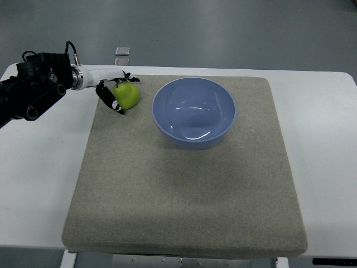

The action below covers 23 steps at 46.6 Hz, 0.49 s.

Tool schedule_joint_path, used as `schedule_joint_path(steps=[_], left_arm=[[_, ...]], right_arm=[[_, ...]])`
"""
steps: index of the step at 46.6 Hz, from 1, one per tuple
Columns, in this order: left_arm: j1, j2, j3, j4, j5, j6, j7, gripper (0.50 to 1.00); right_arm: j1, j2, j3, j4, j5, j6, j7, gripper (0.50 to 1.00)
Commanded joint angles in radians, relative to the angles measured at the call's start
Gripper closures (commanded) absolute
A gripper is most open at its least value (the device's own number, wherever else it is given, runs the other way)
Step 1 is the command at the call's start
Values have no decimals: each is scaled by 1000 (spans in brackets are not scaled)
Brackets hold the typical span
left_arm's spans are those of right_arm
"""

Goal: Place pear in bowl with left hand
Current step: 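Close the left hand fingers around the green pear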

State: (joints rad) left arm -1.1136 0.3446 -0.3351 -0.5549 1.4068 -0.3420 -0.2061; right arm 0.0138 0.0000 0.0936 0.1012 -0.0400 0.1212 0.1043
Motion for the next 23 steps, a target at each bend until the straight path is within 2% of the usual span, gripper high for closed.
schedule_joint_path(steps=[1,12,18,20,23], left_arm=[[3,-6,4,0,3,27,-1,514],[12,-10,4,0,27,69,-1,534],[14,-10,4,0,29,74,-1,576],[14,-10,5,-2,31,74,-1,617],[14,-10,4,-2,32,74,-1,645]], right_arm=[[0,0,0,0,0,0,0,574],[0,0,0,0,0,0,0,574],[0,0,0,0,0,0,0,574],[0,0,0,0,0,0,0,574],[0,0,0,0,0,0,0,574]])
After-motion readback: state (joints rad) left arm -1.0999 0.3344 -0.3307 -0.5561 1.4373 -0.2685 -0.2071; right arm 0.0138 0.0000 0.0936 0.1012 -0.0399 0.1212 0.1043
